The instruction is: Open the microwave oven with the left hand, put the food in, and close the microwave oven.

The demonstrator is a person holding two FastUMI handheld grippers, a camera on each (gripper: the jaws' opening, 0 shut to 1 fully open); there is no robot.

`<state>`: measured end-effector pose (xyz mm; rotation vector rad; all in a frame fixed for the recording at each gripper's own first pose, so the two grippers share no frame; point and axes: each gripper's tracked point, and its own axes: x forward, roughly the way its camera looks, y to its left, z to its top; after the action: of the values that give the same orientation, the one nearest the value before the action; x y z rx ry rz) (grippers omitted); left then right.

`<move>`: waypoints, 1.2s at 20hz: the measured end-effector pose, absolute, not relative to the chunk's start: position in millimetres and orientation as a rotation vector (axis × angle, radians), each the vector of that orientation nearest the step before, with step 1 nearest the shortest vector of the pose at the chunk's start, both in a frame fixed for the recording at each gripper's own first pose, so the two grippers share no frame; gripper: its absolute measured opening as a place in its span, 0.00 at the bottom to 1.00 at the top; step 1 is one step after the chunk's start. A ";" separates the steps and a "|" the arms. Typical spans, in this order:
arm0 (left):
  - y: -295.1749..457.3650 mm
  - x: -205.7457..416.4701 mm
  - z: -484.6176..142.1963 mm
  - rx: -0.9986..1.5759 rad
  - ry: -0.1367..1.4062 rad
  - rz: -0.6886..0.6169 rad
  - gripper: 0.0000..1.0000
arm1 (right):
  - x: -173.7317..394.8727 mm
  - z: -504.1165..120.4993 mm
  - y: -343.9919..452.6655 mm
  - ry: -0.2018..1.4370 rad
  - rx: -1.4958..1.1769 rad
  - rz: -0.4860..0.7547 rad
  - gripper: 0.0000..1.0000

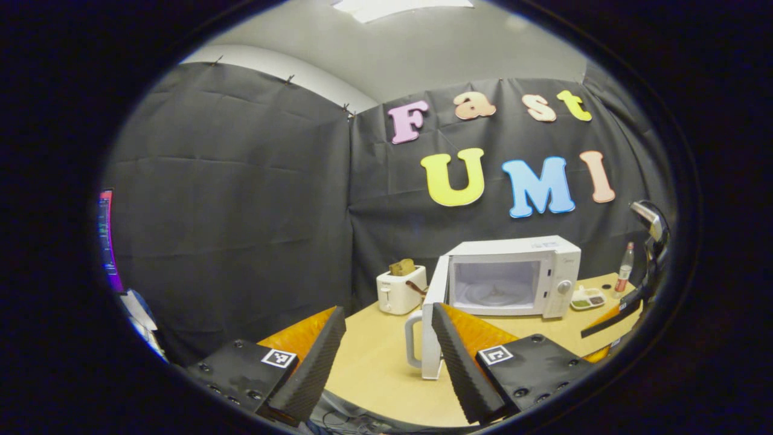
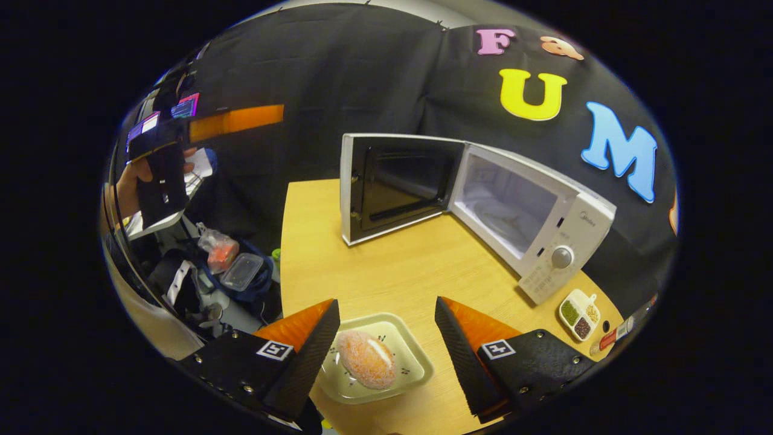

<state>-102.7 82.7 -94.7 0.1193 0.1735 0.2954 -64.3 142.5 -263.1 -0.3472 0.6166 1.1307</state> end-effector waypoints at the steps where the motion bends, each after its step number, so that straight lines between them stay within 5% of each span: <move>1: 82.1 -106.5 -92.6 0.115 0.167 0.311 0.94 | -67.0 -269.7 142.4 0.635 -0.369 1.153 0.97; 14: 83.1 -141.6 -73.4 0.161 0.154 0.424 0.94 | -93.8 -371.6 131.1 0.841 -0.517 1.255 0.93; 18: 79.2 -136.4 -74.0 0.164 0.160 0.432 0.94 | -90.4 -362.6 133.6 0.825 -0.495 1.256 0.75; 24: 80.3 -114.9 -71.7 0.160 0.139 0.405 0.94 | -62.5 -318.8 148.9 0.680 -0.499 1.204 0.75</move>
<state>-114.9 80.3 -71.7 0.1599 0.1392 0.4051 -62.5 148.9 -318.8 -0.4986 0.6796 1.2041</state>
